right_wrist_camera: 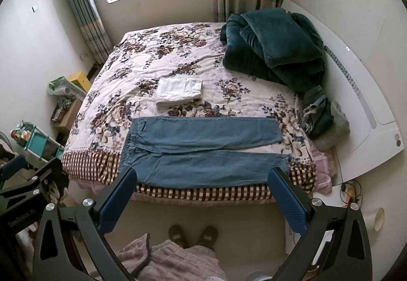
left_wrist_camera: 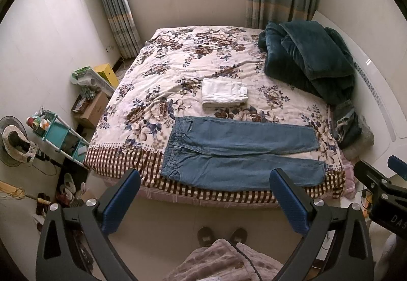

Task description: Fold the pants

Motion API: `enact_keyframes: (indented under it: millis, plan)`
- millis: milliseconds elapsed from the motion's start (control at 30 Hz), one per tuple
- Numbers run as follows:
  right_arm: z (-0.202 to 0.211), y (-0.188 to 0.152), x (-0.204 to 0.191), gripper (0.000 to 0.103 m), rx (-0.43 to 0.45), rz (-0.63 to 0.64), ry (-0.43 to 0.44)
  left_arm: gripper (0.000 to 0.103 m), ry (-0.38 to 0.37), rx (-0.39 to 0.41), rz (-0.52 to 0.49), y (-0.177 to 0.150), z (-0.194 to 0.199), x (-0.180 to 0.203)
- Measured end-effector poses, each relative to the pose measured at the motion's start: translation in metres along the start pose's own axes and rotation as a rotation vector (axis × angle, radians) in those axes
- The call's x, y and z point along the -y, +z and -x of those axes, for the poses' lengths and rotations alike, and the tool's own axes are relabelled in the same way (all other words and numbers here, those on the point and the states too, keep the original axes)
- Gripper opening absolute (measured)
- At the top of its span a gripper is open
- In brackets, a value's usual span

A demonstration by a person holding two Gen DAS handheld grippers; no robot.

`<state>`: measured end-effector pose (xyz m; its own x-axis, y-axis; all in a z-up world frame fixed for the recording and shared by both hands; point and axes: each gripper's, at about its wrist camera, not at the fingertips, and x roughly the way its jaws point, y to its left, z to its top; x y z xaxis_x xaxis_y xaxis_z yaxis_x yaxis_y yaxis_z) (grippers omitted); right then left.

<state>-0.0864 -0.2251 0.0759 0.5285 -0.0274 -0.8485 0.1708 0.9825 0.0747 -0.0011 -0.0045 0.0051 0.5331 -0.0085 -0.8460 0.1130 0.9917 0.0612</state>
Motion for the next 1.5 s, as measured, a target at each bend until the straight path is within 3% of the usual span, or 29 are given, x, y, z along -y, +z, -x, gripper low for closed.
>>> enact_keyframes:
  millis: [1500]
  plan:
    - [0.007,-0.001,-0.011,0.103,0.004,0.016,0.007,0.103,-0.015,0.008,0.014,0.013,0.005,0.002]
